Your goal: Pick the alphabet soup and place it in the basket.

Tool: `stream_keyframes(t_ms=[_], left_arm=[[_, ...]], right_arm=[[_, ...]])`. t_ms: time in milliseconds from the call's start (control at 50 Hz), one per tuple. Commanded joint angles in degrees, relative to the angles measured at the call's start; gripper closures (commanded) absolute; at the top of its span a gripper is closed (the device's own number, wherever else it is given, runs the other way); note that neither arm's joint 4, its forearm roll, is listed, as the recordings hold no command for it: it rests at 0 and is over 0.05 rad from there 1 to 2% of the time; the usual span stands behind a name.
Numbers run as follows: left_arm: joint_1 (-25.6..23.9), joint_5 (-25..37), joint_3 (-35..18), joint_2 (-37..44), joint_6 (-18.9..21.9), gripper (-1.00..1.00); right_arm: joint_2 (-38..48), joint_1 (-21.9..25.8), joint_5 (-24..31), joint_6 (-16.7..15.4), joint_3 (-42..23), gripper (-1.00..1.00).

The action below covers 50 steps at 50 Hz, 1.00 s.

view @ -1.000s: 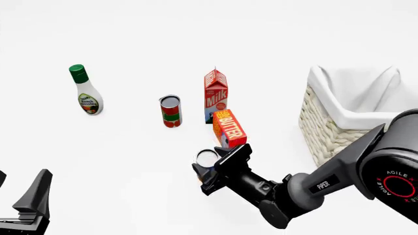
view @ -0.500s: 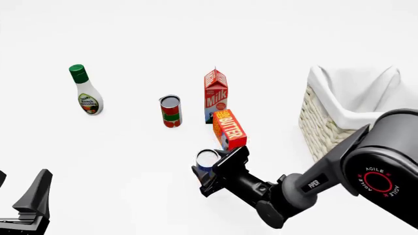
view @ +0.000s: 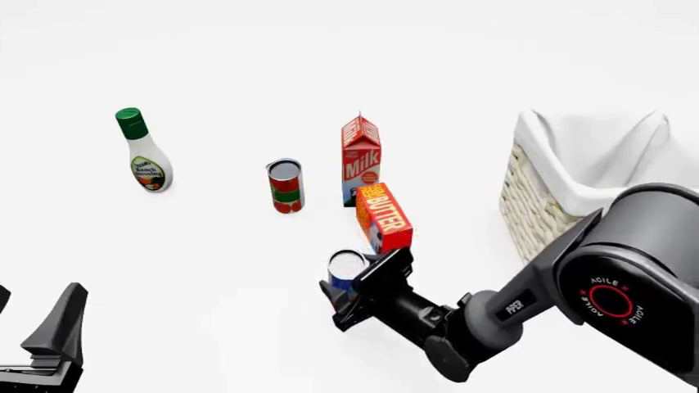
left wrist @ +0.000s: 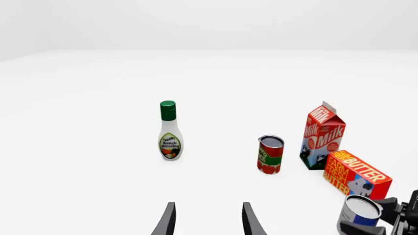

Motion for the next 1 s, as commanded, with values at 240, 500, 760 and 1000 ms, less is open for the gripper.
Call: stream_keyframes(t_ms=[240, 500, 760, 1000], left_arm=[[0.00, 0.00, 0.00, 0.00, 0.00, -1.00], [0.00, 0.00, 0.00, 0.00, 0.00, -1.00], [0.00, 0.00, 0.00, 0.00, 0.00, -1.00], [0.00, 0.00, 0.00, 0.00, 0.00, -1.00]], right_arm=[[1.63, 0.24, -0.67, 0.28, -0.05, 1.00], [2.02, 0.36, -1.20, 0.38, 0.18, 1.00], [-0.95, 1.06, -0.47, 0.68, 1.52, 1.00], [-8.62, 2.05, 0.51, 0.70, 5.34, 1.00]])
